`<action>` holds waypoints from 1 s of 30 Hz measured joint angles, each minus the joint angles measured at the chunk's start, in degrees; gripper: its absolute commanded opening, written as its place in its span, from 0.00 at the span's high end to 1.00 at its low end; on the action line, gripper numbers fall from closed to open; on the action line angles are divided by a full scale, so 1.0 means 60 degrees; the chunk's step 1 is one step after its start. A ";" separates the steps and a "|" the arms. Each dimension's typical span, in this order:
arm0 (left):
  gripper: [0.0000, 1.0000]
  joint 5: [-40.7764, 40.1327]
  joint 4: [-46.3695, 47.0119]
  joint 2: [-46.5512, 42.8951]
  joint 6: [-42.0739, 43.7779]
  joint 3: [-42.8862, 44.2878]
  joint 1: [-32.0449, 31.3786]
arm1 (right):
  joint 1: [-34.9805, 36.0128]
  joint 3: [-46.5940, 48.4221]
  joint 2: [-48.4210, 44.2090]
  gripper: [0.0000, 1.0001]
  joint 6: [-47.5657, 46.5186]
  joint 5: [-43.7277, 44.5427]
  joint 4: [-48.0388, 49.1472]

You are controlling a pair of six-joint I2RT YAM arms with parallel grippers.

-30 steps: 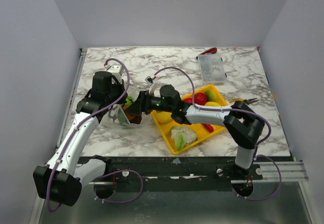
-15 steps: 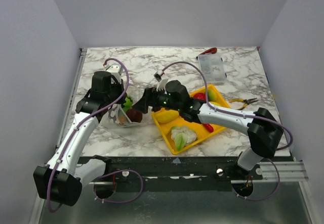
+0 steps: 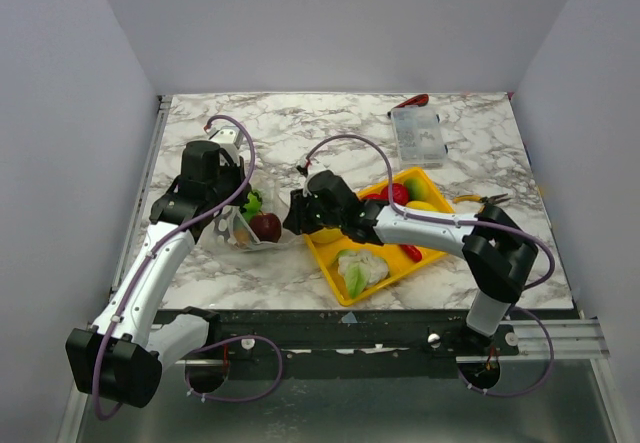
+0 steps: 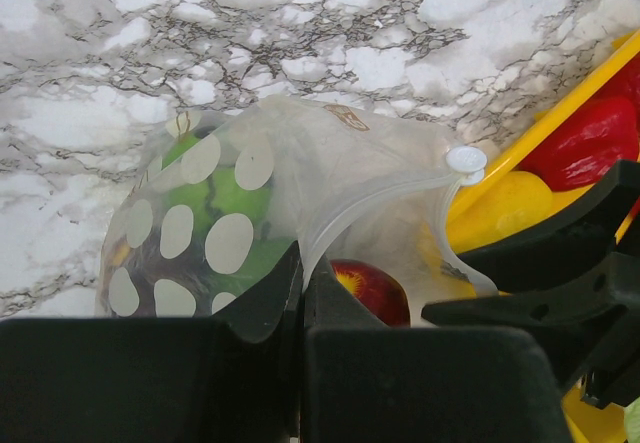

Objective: Place the food in the zip-top bag and seal the zipper
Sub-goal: Adjust the zipper food storage bag at the center of the board.

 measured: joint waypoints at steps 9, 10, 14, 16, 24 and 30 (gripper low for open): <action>1.00 -0.0769 -0.0933 -0.0863 -0.0499 0.0510 0.0000 | 0.0211 0.2645 0.0248 1.00 0.0211 -0.0718 -0.0251; 1.00 -0.0958 -0.1009 -0.1195 -0.0590 0.0550 0.0000 | 0.0215 0.2849 0.0229 1.00 0.0321 -0.0925 -0.0095; 1.00 -0.1679 -0.1027 -0.2645 -0.0903 0.0368 0.0007 | 0.0222 0.2779 0.0058 1.00 0.0907 -0.1647 0.0732; 1.00 -0.1905 -0.0874 -0.3257 -0.0984 -0.0011 0.0007 | 0.0222 0.2433 0.0011 1.00 0.1147 -0.1741 0.1089; 1.00 -0.2095 -0.0914 -0.1825 -0.0809 -0.0707 0.0047 | 0.0222 0.1763 0.0430 1.00 0.1297 -0.1515 0.0696; 1.00 -0.2091 -0.0936 -0.1909 -0.0554 0.0018 0.0051 | 0.0222 0.2062 0.0430 0.92 0.1341 -0.1435 0.0637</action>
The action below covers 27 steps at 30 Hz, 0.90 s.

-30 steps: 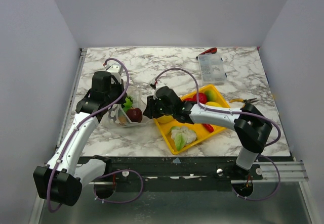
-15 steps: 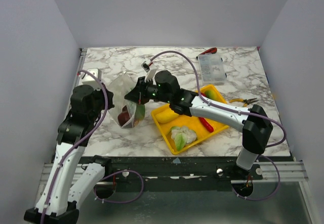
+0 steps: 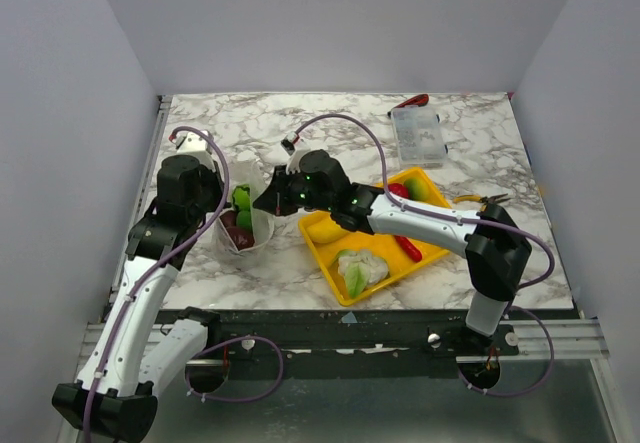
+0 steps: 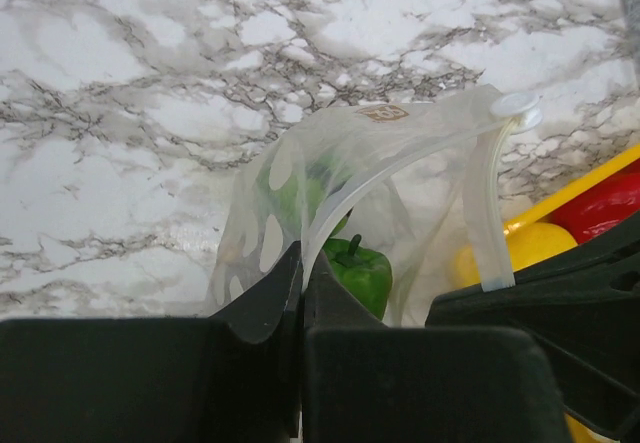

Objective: Place the food in the zip-top bag and seal the zipper
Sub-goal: Adjust the zipper food storage bag at the center of the board, then pick up the fake fruit from the bin.

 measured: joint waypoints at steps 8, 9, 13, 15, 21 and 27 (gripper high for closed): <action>1.00 0.0015 0.0157 0.0186 0.0244 0.0098 0.0000 | 0.0000 -0.0044 -0.0066 0.57 0.0353 0.0412 -0.0058; 1.00 0.0015 0.0186 0.0215 0.0295 0.0044 0.0000 | 0.0000 -0.0098 -0.0127 0.52 0.0335 0.0503 -0.0149; 1.00 0.0018 0.0266 0.0244 0.0415 -0.0200 0.0000 | 0.0000 -0.0404 -0.0718 0.40 0.0011 0.1086 -0.0780; 1.00 0.0018 0.0331 0.0280 0.0463 -0.0277 0.0000 | 0.0000 -0.0619 -0.1239 0.36 -0.0175 0.1464 -0.1115; 1.00 0.0044 0.0645 0.0342 0.0572 -0.0481 0.0000 | 0.0000 -0.1676 -0.3231 0.32 -0.0729 0.2801 -0.1712; 1.00 0.0266 0.0834 0.0525 0.0594 -0.0659 0.0000 | -0.0011 -0.2809 -0.4473 0.24 -0.1147 0.4983 -0.2408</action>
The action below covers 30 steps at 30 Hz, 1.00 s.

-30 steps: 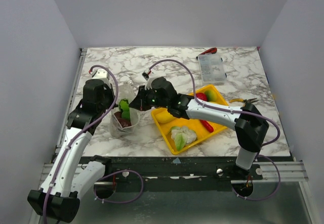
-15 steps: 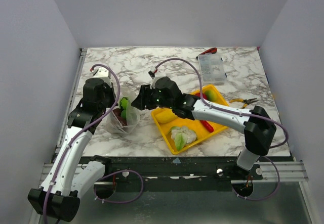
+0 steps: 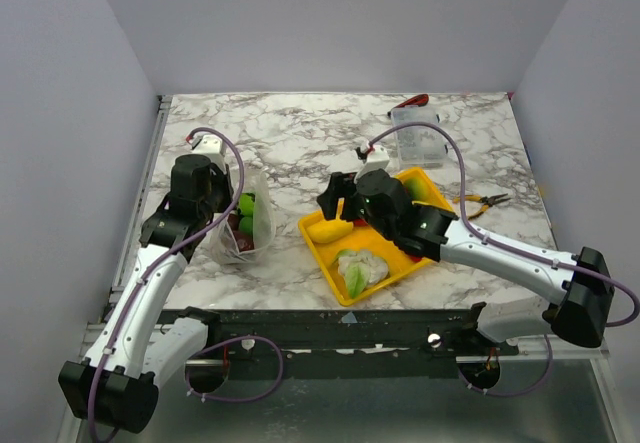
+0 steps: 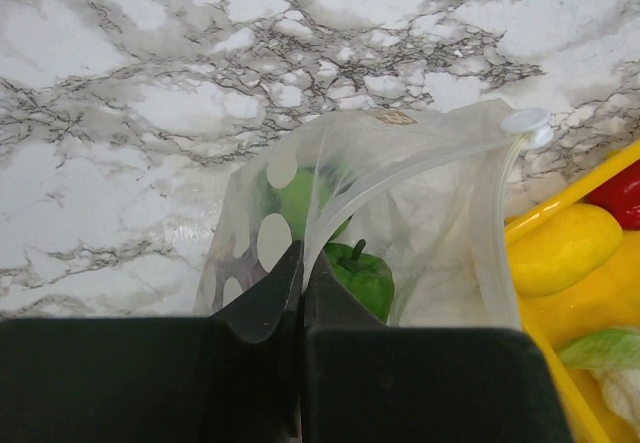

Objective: Place the food in the zip-top bag and seal the zipper
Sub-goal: Pick up the fake fruit from the bin.

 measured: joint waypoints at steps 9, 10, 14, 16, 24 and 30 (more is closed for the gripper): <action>1.00 0.0226 0.0135 0.0226 0.0000 0.0000 0.0000 | -0.1191 -0.0940 -0.0197 0.21 0.0954 0.2528 -0.1362; 1.00 0.0237 0.0149 0.0226 0.0000 0.0000 0.0000 | -0.1399 -0.0965 -0.0193 0.21 0.1082 0.2601 -0.1432; 1.00 0.0331 0.0175 0.0226 0.0000 0.0000 0.0004 | -0.2597 -0.0973 -0.0015 0.21 0.1566 0.2623 -0.1530; 1.00 0.0372 0.0175 0.0229 0.0000 0.0000 0.0000 | -0.3107 -0.0962 0.0248 0.21 0.1694 0.2579 -0.1541; 1.00 0.0433 0.0178 0.0229 -0.0004 0.0000 0.0004 | -0.3850 -0.0608 0.1450 0.22 0.1818 0.2397 -0.1698; 1.00 0.0441 0.0178 0.0229 -0.0004 0.0000 0.0015 | -0.4029 -0.0433 0.2146 0.21 0.1851 0.2335 -0.1690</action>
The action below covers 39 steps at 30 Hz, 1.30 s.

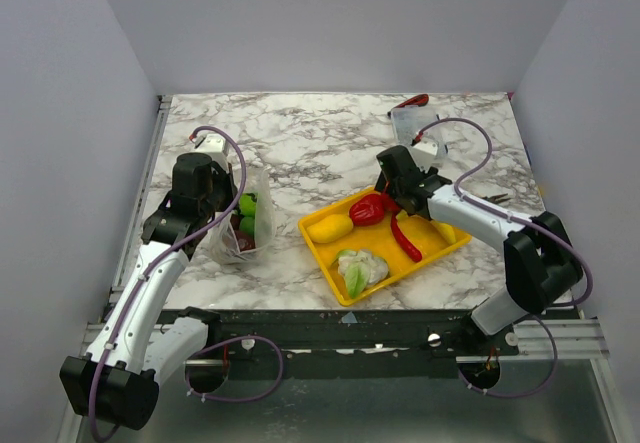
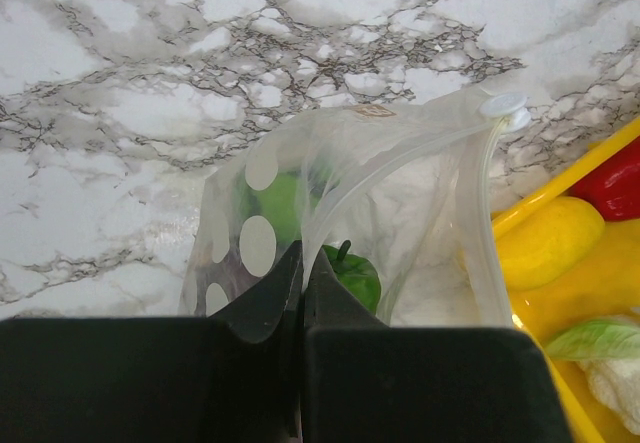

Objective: Place the food in the zip-top bag and seal the zipper
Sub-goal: Pick up the fake fruit from the bin.

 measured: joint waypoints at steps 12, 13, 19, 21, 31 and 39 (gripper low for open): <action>1.00 0.0153 0.0004 0.0007 0.0000 -0.0004 0.0004 | -0.0117 0.0007 0.0798 0.24 -0.0076 -0.0328 0.0277; 1.00 0.0171 0.0004 0.0007 0.0000 -0.0004 0.0007 | -0.0117 0.0004 0.0827 0.26 -0.0076 -0.0357 0.0288; 1.00 0.0200 0.0004 0.0007 0.0000 -0.0004 0.0044 | -0.0117 -0.0015 0.0885 0.39 -0.0102 -0.0437 0.0317; 1.00 0.0204 0.0004 0.0007 0.0000 -0.0007 0.0047 | -0.0117 -0.0015 0.0885 0.47 -0.0135 -0.0444 0.0321; 1.00 0.0299 0.0007 0.0007 0.0000 -0.0007 0.0051 | -0.0135 -0.0310 0.0328 0.80 -0.0277 -0.0499 0.0382; 1.00 0.0346 0.0011 0.0047 -0.0004 -0.0007 0.0058 | -0.0146 -0.0831 -0.0998 0.99 -0.0754 -0.0925 0.0703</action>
